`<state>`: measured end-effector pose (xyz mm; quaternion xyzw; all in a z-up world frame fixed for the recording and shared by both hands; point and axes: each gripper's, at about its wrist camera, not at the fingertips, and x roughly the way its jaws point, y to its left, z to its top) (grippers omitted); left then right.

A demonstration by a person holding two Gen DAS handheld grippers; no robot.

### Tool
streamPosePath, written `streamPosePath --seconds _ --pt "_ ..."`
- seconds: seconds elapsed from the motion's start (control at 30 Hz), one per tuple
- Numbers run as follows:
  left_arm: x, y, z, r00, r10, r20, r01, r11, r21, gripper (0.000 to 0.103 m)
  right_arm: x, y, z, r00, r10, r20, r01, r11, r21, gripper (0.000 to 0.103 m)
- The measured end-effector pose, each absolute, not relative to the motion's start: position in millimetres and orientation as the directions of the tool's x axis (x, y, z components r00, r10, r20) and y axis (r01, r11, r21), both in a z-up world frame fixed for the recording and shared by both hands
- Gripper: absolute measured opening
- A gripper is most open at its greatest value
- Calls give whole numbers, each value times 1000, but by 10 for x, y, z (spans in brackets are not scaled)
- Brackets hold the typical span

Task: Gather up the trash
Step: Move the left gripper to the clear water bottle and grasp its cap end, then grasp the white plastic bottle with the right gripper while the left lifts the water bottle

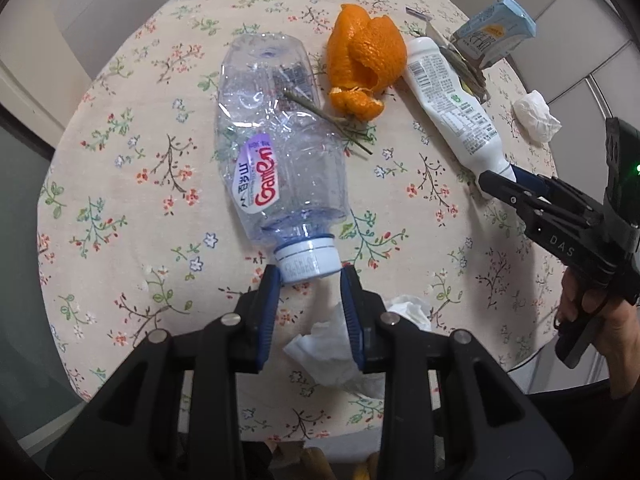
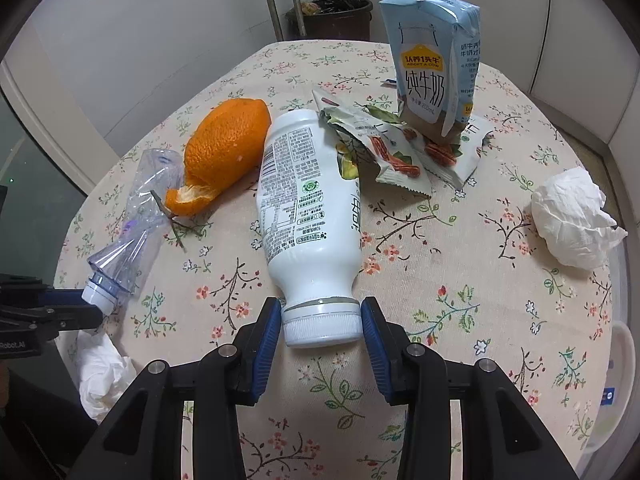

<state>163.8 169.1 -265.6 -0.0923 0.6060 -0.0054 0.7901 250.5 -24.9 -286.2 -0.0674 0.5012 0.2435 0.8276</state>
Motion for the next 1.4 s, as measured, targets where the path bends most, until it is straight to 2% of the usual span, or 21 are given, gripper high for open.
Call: streamPosePath --seconds 0.23,0.27,0.3,0.53,0.57,0.63,0.67,0.7,0.73,0.87,1.13,1.17,1.27,1.4 --pt "1617 1708 -2480 330 -78 -941 -74 991 -108 32 2429 -296 -2712 388 334 -859 -488 865 116 42" --pt "1627 1717 -2417 346 -81 -935 -67 992 -111 28 2402 -317 -2647 393 336 -856 -494 862 112 42" --pt "1643 1716 -2326 371 -89 -924 -46 992 -114 2 2381 -336 -2593 399 337 -853 -499 860 106 42" --pt "1648 1684 -1928 486 -45 -873 19 999 -40 2 2255 -582 -2154 418 317 -851 -486 870 85 42" --pt "1640 1703 -1932 474 -44 -879 9 999 -45 3 2237 -632 -2102 419 315 -852 -477 874 89 42" --pt "1693 1791 -2018 419 -89 -903 -34 993 -114 19 2218 -707 -2037 421 312 -851 -461 882 95 41" --pt "1733 1837 -2085 392 -112 -913 -62 987 -148 43 2215 -744 -2018 418 311 -853 -450 887 103 41" --pt "1776 1889 -2153 371 -126 -920 -104 979 -176 60 2213 -767 -2005 415 310 -855 -439 892 110 41" --pt "1794 1929 -2191 359 -139 -923 -140 970 -200 62 2212 -790 -1994 412 310 -857 -431 895 117 41" --pt "1951 1991 -2342 313 -205 -928 -256 922 -290 66 2210 -812 -1980 411 308 -858 -427 897 117 41" --pt "2092 1701 -2633 288 -183 -940 -359 890 -283 65 2197 -861 -2001 404 311 -860 -428 895 123 41" --pt "2113 1694 -2648 292 -168 -941 -369 888 -273 62 2193 -862 -2007 402 310 -861 -430 895 122 41" --pt "2157 1711 -2664 307 -131 -943 -397 882 -252 40 2172 -867 -2019 400 306 -864 -435 893 115 41" --pt "2153 1757 -2643 338 -88 -937 -409 883 -231 38 2130 -890 -2038 395 302 -868 -441 891 109 41"
